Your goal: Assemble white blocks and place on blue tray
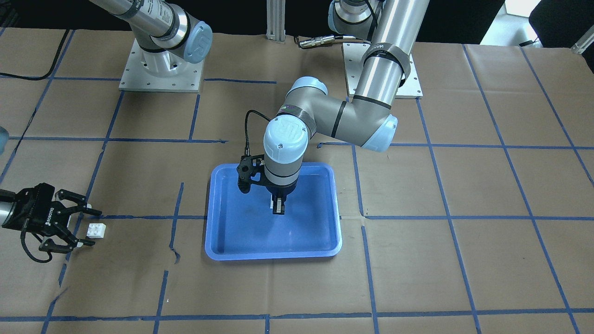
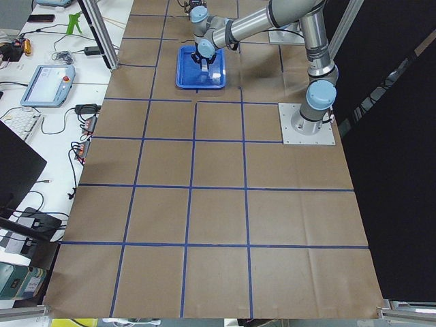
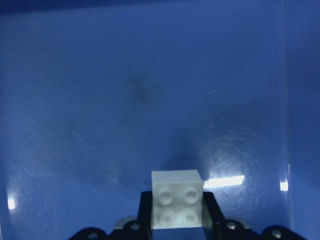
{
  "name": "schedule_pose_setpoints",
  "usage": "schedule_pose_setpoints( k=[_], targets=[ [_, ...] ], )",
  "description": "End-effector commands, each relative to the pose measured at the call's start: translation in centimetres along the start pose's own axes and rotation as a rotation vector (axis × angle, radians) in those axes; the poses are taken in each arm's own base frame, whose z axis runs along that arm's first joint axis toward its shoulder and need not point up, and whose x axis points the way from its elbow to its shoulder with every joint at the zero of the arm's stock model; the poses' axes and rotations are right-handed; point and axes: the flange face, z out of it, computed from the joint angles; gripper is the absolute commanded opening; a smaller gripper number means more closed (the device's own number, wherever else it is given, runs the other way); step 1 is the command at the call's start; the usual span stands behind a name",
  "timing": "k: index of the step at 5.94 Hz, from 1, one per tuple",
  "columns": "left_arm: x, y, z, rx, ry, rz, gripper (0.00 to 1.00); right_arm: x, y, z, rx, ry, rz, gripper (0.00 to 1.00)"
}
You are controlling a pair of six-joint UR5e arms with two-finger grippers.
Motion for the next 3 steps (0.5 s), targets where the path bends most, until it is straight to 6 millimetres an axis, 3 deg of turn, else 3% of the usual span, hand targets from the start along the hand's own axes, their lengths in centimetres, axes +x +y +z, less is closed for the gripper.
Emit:
schedule_pose_setpoints(
  k=[1,3],
  targets=[
    [-0.01,0.02,0.11,-0.002,0.0,-0.056,0.26,0.14,-0.09,-0.27,-0.004,0.006,-0.004,0.46],
    [0.09,0.02,0.43,0.0,0.007,-0.056,0.76,0.46,-0.22,-0.78,-0.011,0.013,-0.009,0.33]
  ],
)
